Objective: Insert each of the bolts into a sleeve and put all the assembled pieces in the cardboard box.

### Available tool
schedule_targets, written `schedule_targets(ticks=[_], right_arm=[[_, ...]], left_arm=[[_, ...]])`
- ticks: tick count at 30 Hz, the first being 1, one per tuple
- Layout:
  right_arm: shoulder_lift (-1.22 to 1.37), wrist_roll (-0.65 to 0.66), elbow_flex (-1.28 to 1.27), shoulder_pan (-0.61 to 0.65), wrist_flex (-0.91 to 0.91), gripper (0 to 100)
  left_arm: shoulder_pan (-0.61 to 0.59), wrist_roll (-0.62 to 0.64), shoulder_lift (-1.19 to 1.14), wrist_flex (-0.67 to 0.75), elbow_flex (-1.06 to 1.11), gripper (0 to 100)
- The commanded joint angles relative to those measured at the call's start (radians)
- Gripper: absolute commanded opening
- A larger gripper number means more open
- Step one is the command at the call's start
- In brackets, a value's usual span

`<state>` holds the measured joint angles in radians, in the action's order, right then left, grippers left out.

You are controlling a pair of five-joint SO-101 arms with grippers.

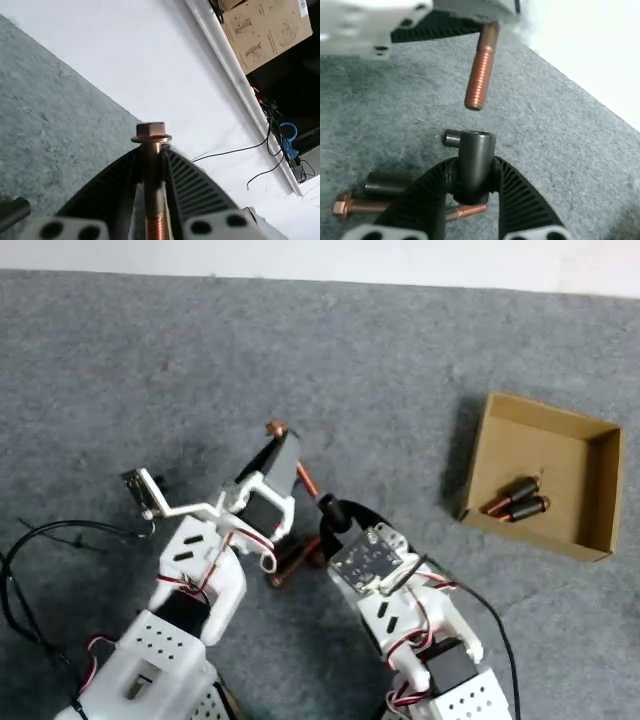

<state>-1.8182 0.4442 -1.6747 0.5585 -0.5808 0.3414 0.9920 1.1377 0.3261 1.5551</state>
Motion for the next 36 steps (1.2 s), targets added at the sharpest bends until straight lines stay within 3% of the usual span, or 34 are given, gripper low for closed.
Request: schedule_targets(ticks=[1,10,36], right_arm=[[-0.019,0.008,-0.122,0.010,0.035,0.5],[-0.019,0.008,-0.122,0.010,0.041,0.5],[-0.021,0.084,-0.119,0.056,0.042,0.5]], left_arm=[[-0.012,0.011,0.016,0.000,-0.054,1],[0.074,0.005,0.015,-0.104,-0.054,1],[0.048,0.005,0.015,-0.110,-0.056,1]])
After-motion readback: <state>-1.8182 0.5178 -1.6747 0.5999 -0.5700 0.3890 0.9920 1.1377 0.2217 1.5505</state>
